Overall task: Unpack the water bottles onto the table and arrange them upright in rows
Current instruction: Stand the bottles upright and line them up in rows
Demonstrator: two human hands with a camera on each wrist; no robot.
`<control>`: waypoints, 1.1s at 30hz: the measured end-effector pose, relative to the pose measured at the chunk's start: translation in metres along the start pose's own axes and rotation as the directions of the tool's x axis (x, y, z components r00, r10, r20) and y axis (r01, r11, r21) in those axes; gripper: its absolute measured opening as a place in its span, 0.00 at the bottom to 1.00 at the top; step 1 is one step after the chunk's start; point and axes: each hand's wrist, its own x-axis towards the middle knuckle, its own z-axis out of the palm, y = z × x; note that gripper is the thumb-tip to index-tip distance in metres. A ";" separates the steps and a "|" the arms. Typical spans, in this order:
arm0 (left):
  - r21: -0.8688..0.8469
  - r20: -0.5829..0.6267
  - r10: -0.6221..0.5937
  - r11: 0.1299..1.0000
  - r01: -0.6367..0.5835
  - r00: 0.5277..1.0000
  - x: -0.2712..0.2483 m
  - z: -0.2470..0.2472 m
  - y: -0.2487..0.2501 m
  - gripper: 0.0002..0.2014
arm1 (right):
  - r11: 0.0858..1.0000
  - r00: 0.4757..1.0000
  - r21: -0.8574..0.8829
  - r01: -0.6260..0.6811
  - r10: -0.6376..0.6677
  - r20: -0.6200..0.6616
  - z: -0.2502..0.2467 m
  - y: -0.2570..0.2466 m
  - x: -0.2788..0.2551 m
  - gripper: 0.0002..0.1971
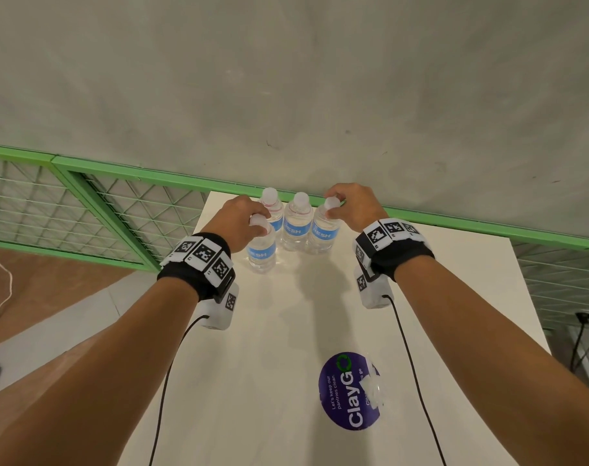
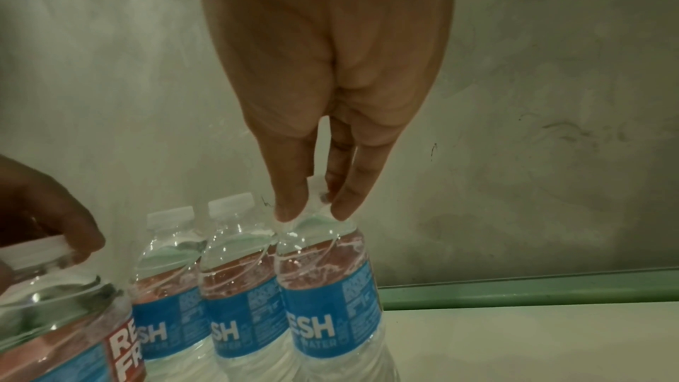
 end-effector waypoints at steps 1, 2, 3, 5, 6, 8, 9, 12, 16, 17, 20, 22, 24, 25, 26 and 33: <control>0.003 -0.003 -0.001 1.000 0.001 1.000 0.001 0.000 0.000 0.15 | 1.000 1.000 0.000 0.000 0.000 -0.001 0.000 0.000 0.000 0.17; 0.003 -0.008 -0.002 1.000 0.003 1.000 0.001 0.001 0.000 0.14 | 1.000 1.000 0.003 -0.003 0.003 -0.003 0.000 0.000 0.000 0.16; -0.001 -0.014 -0.006 1.000 0.006 1.000 0.001 0.002 0.000 0.14 | 1.000 1.000 0.008 -0.005 0.005 -0.003 0.000 0.000 0.000 0.16; -0.019 -0.023 -0.018 1.000 0.017 1.000 0.001 0.003 0.001 0.14 | 1.000 1.000 0.013 -0.003 0.003 -0.004 0.000 0.000 0.000 0.16; -0.028 -0.024 -0.022 0.999 0.021 0.999 0.001 0.003 0.001 0.15 | 1.000 1.000 0.016 -0.001 0.001 -0.006 0.000 0.000 0.000 0.16; -0.033 -0.019 -0.024 0.999 0.023 1.000 0.001 0.003 0.001 0.15 | 1.000 1.000 0.028 -0.003 0.004 -0.010 -0.001 0.001 0.000 0.15; -0.033 -0.019 -0.022 0.999 0.022 1.000 0.001 0.003 0.001 0.15 | 1.000 1.000 0.028 -0.006 0.006 -0.008 -0.001 0.001 0.000 0.16; -0.043 -0.023 -0.022 0.999 0.021 0.999 0.001 0.002 0.000 0.15 | 1.000 1.000 0.015 -0.011 0.011 0.004 -0.001 0.000 0.000 0.17; -0.044 -0.023 -0.023 0.999 0.022 0.999 -0.001 0.001 -0.001 0.14 | 1.000 1.000 0.018 -0.013 0.014 -0.003 -0.002 -0.001 0.000 0.16; -0.044 -0.022 -0.023 0.999 0.022 0.999 -0.001 0.001 -0.001 0.14 | 1.000 1.000 0.013 -0.013 0.013 -0.004 -0.001 -0.001 0.000 0.16; -0.055 -0.020 -0.031 0.998 0.030 0.999 -0.001 0.001 -0.002 0.15 | 1.000 1.000 -0.003 -0.017 0.017 -0.002 0.000 0.000 0.002 0.17; -0.045 -0.015 -0.027 0.999 0.026 1.000 -0.001 0.001 -0.002 0.15 | 1.000 1.000 -0.012 -0.016 0.016 -0.002 0.000 0.000 0.003 0.18; -0.047 -0.008 -0.026 0.999 0.026 1.000 -0.001 0.001 -0.002 0.16 | 1.000 1.000 -0.009 -0.020 0.020 0.004 0.000 0.001 0.002 0.22; -0.055 -0.003 -0.025 0.998 0.025 1.000 -0.002 0.001 -0.002 0.18 | 1.000 1.000 -0.004 -0.024 0.024 0.008 0.000 0.001 0.001 0.24; -0.064 0.004 -0.026 0.998 0.026 1.000 -0.003 0.000 -0.002 0.20 | 1.000 1.000 -0.005 -0.027 0.027 0.010 -0.001 0.000 -0.001 0.26; 0.090 -0.114 0.225 0.972 -0.215 0.968 -0.058 0.003 0.020 0.20 | 0.998 0.990 -0.026 0.058 -0.054 0.129 -0.020 -0.022 -0.080 0.28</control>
